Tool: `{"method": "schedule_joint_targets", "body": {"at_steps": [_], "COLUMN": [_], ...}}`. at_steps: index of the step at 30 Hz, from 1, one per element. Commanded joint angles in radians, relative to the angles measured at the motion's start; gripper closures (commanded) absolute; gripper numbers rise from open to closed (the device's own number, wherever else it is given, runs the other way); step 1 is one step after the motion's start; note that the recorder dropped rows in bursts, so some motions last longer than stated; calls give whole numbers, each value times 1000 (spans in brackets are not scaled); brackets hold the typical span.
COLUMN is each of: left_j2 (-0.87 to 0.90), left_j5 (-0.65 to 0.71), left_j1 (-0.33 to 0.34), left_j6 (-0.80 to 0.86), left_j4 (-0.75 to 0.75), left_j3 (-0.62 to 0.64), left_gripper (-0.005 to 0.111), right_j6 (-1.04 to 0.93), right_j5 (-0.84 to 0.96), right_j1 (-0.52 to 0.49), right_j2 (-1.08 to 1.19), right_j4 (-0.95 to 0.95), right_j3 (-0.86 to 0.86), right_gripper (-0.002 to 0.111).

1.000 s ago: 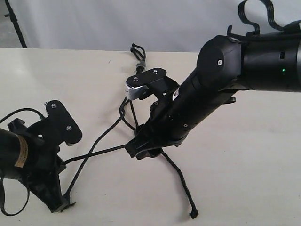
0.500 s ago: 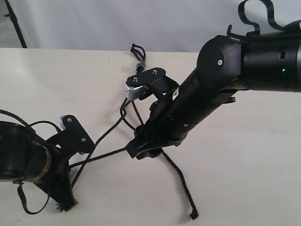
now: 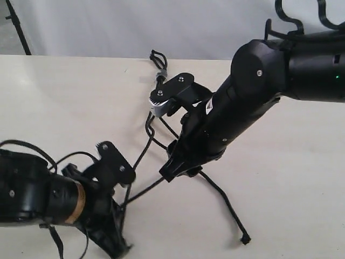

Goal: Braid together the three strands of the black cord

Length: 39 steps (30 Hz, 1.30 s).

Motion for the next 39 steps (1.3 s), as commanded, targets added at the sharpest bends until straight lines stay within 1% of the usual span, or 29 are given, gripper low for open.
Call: {"method": "schedule_joint_targets", "body": {"at_steps": [1,3,5,7,8,10,13,17,19,22,25,31,36,39], "left_j2": [6,1,1,1,1,-1,-1,-1,-1,-1,-1,-1,-1,-1], "left_j5": [30,156,302,342,335,267,192,190,188,186,184,186,186,189], "left_j1": [-158,-163,-126,-72,-53,-19,11,66,81,81,81,81,81,81], "left_j6": [45,47,31,26,26,26,26,23,22,19,-43,-75,-75,-75], "left_j4": [-9,-9,-4,-4,-4,11,15,21,19,14,12,12,12,12], "left_j3": [-22,-40,-54,-54,-52,-44,-42,-42,-42,-42,-42,-38,-34,-32], "left_gripper": [107,107,107,107,107,107,107,107,107,107,107,107,107,107], "right_j6": [96,96,96,96,96,88,86,88,92,126,162,212,231,231], "right_j5": [0,5,14,28,30,32,32,20,-3,-25,-58,-147,-163,-159], "right_j1": [-8,-8,-8,-8,-8,-6,21,91,128,165,196,247,270,272], "right_j2": [-36,-38,-35,-35,-35,-35,-26,19,52,102,137,168,193,254], "right_j4": [-81,-62,-32,11,29,69,85,98,109,132,138,141,141,141], "right_j3": [1,1,1,1,1,1,1,13,24,25,25,25,25,27], "right_gripper": [55,55,55,55,55,55,55,55,55,55,55,55,55,55]}}
